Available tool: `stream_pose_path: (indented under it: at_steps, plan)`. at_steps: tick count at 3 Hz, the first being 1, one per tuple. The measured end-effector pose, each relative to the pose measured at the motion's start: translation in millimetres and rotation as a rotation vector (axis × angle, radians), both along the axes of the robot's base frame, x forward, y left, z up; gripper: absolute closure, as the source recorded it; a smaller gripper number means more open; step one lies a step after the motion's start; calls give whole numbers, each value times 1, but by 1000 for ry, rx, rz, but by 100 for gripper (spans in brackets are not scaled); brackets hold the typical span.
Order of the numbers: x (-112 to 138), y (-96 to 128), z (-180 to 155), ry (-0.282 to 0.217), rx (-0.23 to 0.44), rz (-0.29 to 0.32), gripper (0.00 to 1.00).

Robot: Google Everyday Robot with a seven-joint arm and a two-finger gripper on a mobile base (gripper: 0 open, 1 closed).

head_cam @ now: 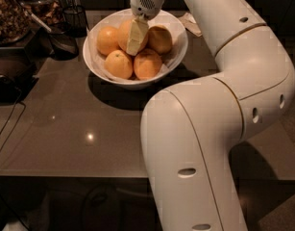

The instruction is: Pick orange from white bowl

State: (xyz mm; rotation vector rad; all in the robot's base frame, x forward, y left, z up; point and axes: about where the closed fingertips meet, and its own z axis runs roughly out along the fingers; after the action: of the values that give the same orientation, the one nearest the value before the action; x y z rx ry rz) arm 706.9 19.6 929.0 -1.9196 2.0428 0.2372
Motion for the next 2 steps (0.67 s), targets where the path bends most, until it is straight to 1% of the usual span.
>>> stream_pose_path:
  at_steps: [1,2]
  plan:
    - [8,5,1,-32,21,-4,83]
    - [7,5,2,-32,21,-4,100]
